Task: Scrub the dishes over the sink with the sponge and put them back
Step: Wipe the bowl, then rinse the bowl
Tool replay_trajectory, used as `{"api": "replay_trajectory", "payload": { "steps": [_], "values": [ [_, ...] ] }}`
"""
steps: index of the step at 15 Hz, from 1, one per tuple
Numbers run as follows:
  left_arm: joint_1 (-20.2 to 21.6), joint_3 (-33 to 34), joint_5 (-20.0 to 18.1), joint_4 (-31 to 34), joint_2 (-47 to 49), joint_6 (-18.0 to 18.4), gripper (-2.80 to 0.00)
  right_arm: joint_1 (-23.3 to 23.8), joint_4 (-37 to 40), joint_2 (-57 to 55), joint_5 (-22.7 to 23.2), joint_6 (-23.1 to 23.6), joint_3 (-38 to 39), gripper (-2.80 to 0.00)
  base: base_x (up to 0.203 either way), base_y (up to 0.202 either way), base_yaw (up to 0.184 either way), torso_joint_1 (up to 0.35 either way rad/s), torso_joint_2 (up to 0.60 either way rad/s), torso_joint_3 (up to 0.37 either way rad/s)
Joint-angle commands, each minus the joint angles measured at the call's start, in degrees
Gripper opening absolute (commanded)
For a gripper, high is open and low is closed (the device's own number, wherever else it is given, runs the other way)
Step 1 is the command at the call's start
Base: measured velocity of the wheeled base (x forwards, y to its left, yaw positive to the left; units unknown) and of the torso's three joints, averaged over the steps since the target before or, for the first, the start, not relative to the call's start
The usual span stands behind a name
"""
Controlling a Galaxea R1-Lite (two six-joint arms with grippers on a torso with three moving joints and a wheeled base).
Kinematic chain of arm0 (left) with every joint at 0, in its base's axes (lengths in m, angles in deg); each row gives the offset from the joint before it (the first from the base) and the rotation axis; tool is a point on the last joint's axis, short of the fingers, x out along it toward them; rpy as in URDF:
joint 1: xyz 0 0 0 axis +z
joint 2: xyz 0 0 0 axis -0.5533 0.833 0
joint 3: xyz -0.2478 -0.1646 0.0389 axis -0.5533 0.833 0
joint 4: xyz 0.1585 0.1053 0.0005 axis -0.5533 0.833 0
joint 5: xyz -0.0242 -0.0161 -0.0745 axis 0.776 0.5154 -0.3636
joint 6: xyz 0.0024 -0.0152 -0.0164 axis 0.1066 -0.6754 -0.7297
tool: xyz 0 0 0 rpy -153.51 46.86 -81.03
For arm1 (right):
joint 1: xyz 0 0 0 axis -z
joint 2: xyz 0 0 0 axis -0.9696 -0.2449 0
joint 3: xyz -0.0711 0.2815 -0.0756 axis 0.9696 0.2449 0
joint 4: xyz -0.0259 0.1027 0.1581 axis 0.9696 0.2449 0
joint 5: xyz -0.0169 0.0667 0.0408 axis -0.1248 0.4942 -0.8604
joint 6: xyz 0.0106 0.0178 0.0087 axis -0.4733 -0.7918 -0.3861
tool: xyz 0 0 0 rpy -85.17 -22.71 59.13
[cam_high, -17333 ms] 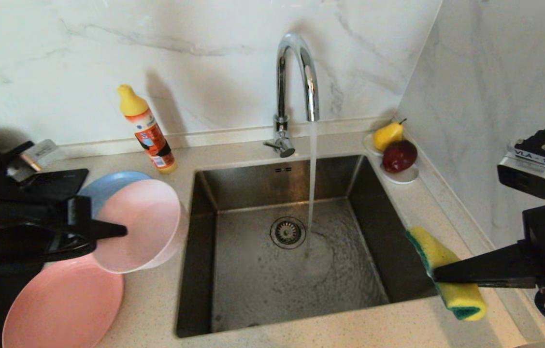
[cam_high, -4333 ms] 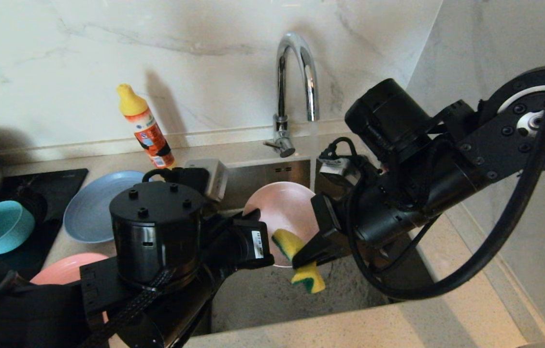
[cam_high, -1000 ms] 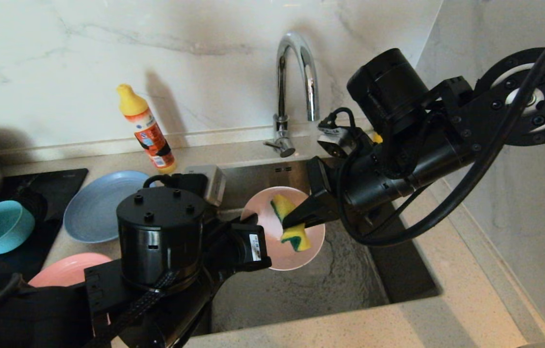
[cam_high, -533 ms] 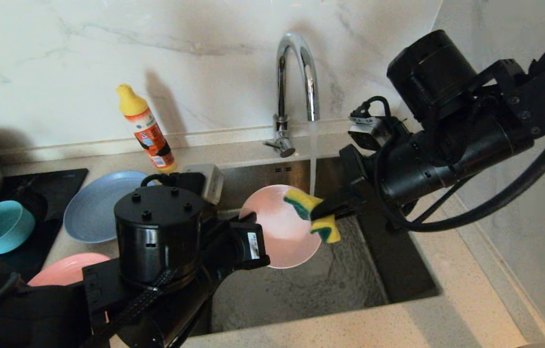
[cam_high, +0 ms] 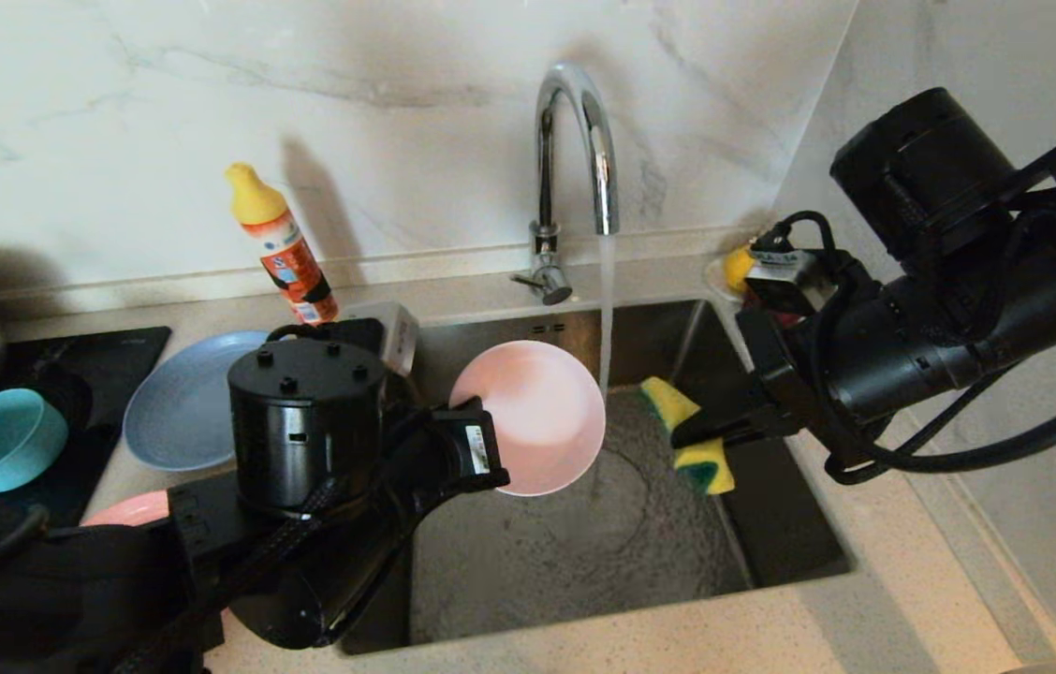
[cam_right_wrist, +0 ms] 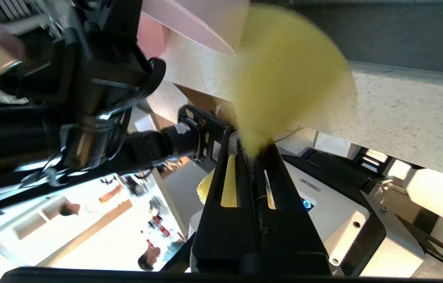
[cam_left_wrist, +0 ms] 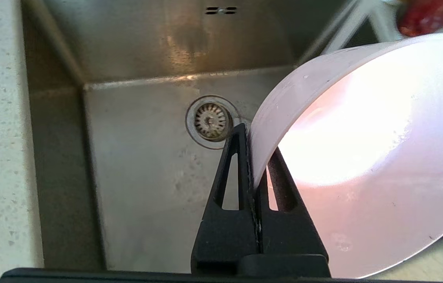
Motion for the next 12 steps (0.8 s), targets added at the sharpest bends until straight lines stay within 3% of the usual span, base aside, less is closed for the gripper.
{"api": "replay_trajectory", "payload": {
  "steps": [1,4,9,12],
  "values": [
    [2.5,-1.4,-0.5,0.0,3.0,-0.5,-2.8,3.1,0.3,2.6,1.7,-0.2,0.4,-2.8,0.0,0.0,0.0,0.0,0.0,0.0],
    [6.2,-6.2,-1.6,4.2,7.7,-2.7,-2.8,8.5,0.2,6.1,5.7,0.1,2.0,-2.8,0.0,0.0,0.0,0.0,0.0,0.0],
    [7.8,-23.9,-7.7,25.5,12.9,-12.4,-2.8,14.9,0.1,13.8,10.9,3.7,11.4,-2.8,0.0,0.0,0.0,0.0,0.0,0.0],
    [7.9,-34.0,-10.8,35.9,18.0,-16.9,-2.8,16.4,0.1,18.2,11.4,3.9,14.3,-2.8,0.0,0.0,0.0,0.0,0.0,0.0]
  ]
}}
